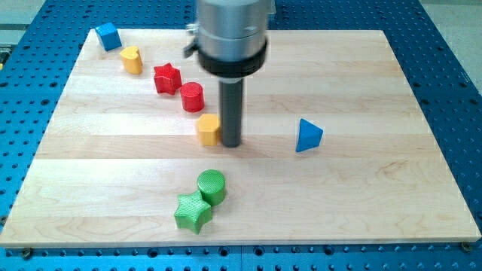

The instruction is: Push the yellow hexagon close to the green circle

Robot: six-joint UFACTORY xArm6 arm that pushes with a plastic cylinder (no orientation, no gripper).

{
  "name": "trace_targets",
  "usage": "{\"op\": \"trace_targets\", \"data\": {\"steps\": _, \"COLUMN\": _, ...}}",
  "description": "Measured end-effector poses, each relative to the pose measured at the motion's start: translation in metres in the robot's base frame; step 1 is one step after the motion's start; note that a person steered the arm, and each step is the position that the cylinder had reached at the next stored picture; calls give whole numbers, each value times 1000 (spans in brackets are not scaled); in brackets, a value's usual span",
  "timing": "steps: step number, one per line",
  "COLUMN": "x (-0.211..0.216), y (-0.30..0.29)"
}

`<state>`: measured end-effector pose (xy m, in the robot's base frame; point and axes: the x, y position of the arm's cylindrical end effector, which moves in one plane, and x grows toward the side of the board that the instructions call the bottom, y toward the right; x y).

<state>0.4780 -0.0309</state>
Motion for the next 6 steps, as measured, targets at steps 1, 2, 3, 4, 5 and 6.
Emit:
{"op": "trace_targets", "data": {"steps": 1, "x": -22, "y": 4}}
{"op": "trace_targets", "data": {"steps": 2, "x": -52, "y": 9}}
{"op": "trace_targets", "data": {"steps": 3, "x": -45, "y": -35}}
{"op": "trace_targets", "data": {"steps": 4, "x": 6, "y": -57}}
{"op": "trace_targets", "data": {"steps": 5, "x": 22, "y": -57}}
{"op": "trace_targets", "data": {"steps": 6, "x": 56, "y": -57}}
